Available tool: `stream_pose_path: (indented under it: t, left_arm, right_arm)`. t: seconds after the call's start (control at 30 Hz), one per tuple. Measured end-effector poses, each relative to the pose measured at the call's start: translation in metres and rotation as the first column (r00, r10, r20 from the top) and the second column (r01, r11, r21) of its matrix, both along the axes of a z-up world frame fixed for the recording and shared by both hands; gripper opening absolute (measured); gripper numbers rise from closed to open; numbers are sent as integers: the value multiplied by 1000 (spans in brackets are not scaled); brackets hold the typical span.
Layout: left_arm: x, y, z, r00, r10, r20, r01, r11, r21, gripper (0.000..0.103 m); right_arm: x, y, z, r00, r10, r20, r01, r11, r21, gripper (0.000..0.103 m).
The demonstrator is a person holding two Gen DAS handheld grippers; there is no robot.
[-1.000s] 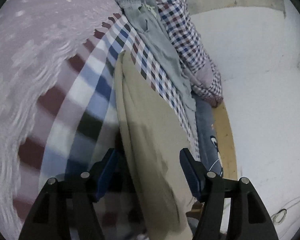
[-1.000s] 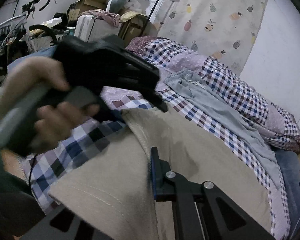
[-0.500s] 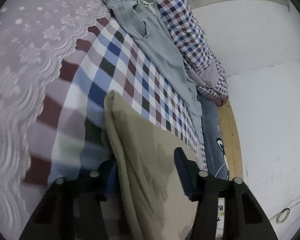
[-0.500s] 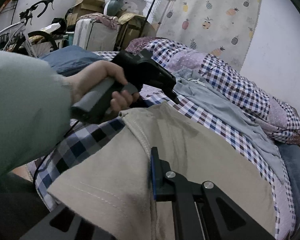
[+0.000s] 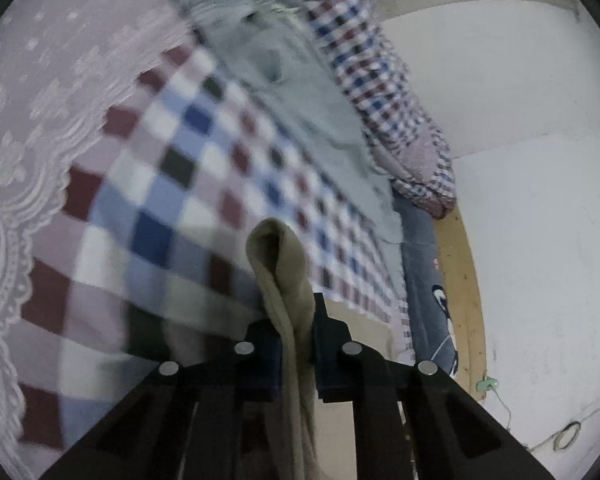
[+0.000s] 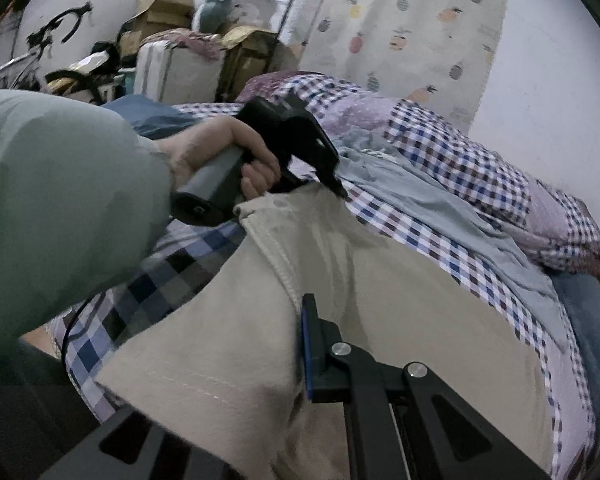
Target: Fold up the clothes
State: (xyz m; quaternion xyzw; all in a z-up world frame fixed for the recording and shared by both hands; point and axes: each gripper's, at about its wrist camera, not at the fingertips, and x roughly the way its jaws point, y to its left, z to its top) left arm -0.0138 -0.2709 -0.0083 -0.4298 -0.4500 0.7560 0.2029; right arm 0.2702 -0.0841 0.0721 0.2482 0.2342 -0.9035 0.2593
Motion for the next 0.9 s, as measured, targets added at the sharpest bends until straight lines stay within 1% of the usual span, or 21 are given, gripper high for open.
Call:
stream_pose_path:
  t: [0.07, 0.2, 0.33, 0.4, 0.53, 0.73, 0.8, 0.9]
  left_arm:
    - [4, 9, 18, 999, 7, -32, -6, 1000, 1, 10]
    - [8, 38, 50, 997, 13, -80, -13, 1000, 1, 9]
    - [3, 89, 89, 992, -24, -126, 20, 999, -35, 9]
    - [-2, 124, 110, 989, -54, -140, 46, 997, -58, 9]
    - [-9, 186, 135, 984, -110, -142, 95, 990, -108, 8]
    - [-19, 278, 148, 978, -169, -118, 149, 975, -167, 8]
    - [-22, 303, 148, 977, -188, -104, 167, 968, -188, 8]
    - [-31, 355, 141, 974, -219, -62, 200, 953, -229, 8]
  right_arm:
    - [2, 15, 4, 999, -35, -7, 35, 999, -28, 3]
    - [4, 50, 8, 995, -100, 17, 101, 992, -70, 3]
    - [9, 87, 19, 988, -156, 22, 157, 980, -121, 3]
    - [11, 106, 25, 983, -183, 24, 184, 972, -147, 3]
    - [17, 144, 35, 972, -232, 36, 234, 954, -188, 3]
    - [20, 211, 39, 948, -309, 79, 319, 914, -251, 3]
    - [17, 232, 38, 937, -335, 100, 350, 896, -273, 3]
    - [13, 265, 33, 916, -377, 139, 402, 865, -301, 3]
